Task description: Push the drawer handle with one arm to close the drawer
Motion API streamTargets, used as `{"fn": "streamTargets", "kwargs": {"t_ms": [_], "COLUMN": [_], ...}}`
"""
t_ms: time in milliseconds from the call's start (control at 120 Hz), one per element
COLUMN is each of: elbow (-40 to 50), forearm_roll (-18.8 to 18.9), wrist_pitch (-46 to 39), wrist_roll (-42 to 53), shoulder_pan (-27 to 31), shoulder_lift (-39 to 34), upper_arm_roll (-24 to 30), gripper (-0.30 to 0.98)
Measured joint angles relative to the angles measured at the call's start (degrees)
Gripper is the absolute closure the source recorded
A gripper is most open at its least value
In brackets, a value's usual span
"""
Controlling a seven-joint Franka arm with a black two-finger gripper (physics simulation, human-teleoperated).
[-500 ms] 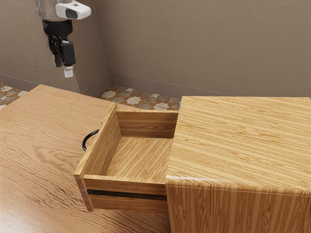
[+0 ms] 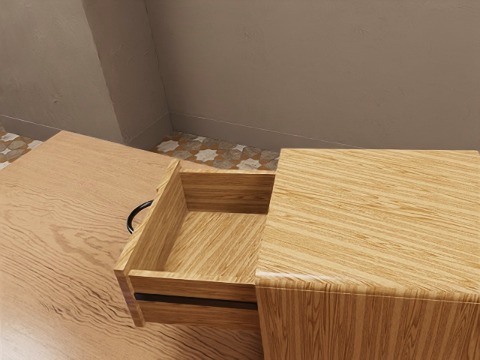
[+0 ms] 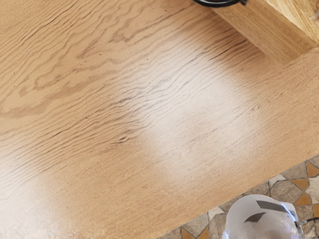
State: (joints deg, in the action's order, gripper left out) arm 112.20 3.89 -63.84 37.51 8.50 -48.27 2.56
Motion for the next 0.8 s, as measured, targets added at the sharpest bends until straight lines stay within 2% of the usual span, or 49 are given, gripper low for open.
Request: {"fn": "streamTargets", "kwargs": {"t_ms": [67,117,308,400,550,800], "elbow": [10.97,15.73,18.80,20.36,29.02,31.23], "forearm_roll": [-0.63,-0.85,0.29,0.55,0.82,1.10], "wrist_pitch": [-2.63,-4.65,-8.35,-9.78,-19.20,-34.41], "wrist_roll": [-0.03,-0.05,-0.63,-0.08,3.60,10.84], "shoulder_pan": [0.24,0.26,-6.75,-9.49,-10.02,-10.38], "shoulder_lift": [-2.45,-2.91,-0.28,0.60,0.85,3.16], "upper_arm_roll": [0.50,0.69,2.18,2.01,0.95,-0.81], "gripper": [0.00,0.00,0.00,0.16,0.40,0.58]}}
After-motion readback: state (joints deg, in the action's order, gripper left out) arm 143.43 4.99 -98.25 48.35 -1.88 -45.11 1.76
